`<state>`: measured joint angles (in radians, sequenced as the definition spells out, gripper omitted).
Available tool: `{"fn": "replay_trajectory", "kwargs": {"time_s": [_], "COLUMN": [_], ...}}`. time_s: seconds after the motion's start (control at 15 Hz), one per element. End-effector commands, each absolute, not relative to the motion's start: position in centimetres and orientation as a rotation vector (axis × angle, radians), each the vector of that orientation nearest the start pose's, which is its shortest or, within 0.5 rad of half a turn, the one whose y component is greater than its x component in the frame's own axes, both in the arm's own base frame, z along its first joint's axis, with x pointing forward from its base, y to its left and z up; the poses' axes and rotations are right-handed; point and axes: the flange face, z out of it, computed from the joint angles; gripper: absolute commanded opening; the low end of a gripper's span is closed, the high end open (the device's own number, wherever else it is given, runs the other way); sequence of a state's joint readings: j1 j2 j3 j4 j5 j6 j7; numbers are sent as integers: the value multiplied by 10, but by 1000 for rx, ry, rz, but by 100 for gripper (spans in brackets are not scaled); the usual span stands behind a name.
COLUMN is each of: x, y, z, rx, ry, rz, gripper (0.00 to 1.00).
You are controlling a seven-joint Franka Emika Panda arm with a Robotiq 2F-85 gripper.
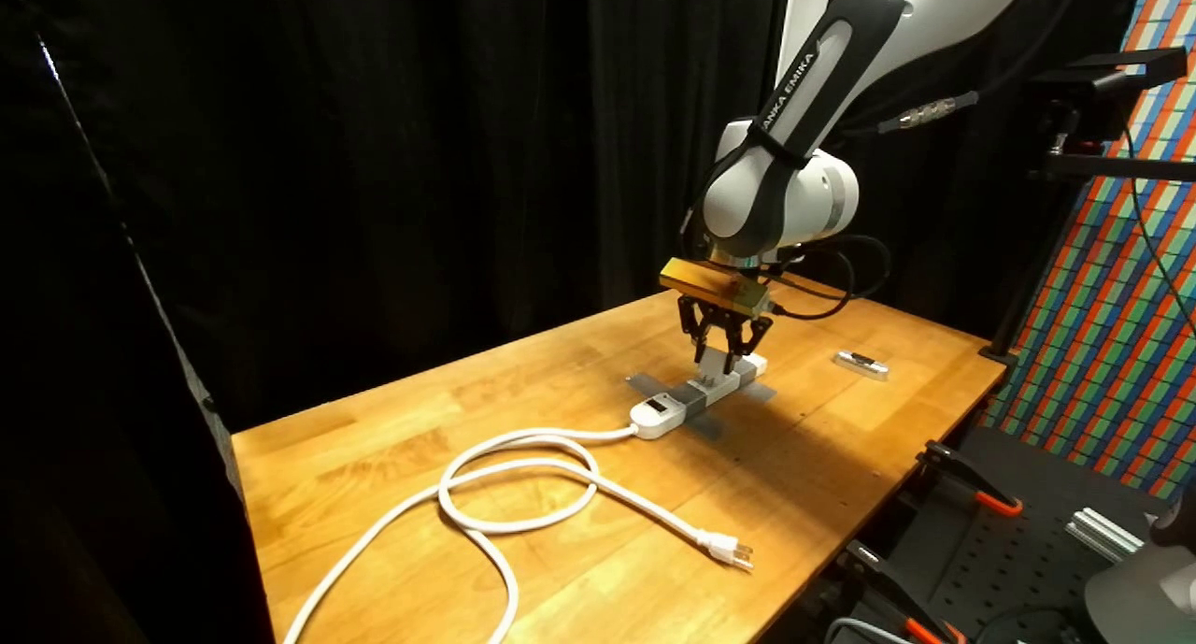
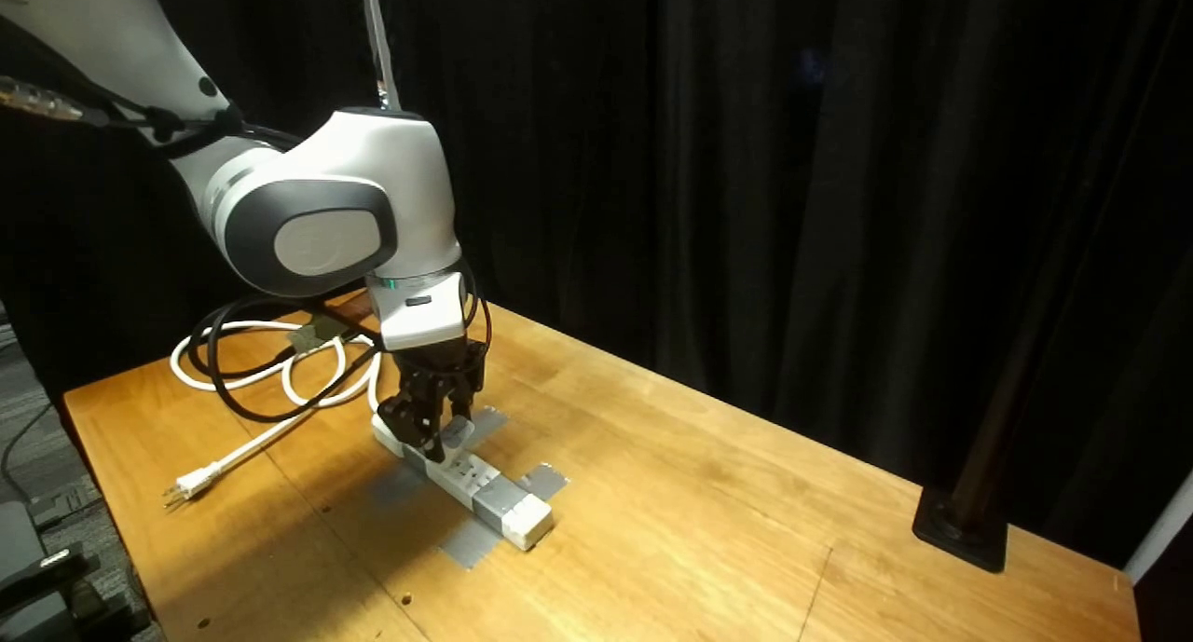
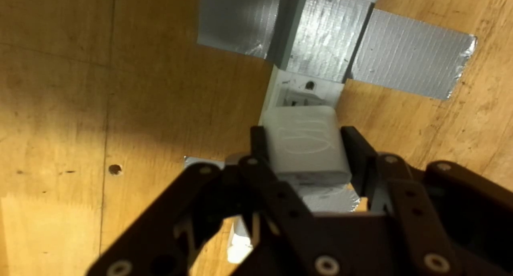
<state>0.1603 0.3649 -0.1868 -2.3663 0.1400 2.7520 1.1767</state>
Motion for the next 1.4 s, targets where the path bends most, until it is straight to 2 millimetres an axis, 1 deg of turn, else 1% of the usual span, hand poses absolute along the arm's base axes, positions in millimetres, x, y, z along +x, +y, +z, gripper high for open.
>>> {"fn": "replay_trajectory", "kwargs": {"time_s": [0.0,0.6,0.8,1.0,1.13,1.33], "x": [523,526,523,516,515,516], "y": [-20,-17,-14,-8,0,5], "z": [175,178,183,194,201,218], "rx": [-2462,-2461,-2460,-2457,-2446,-2422], "ry": [1912,1899,1889,1865,1837,1812], "rz": [-116,-122,-108,-7,12,-24], "gripper": [23,23,23,23,23,23]}}
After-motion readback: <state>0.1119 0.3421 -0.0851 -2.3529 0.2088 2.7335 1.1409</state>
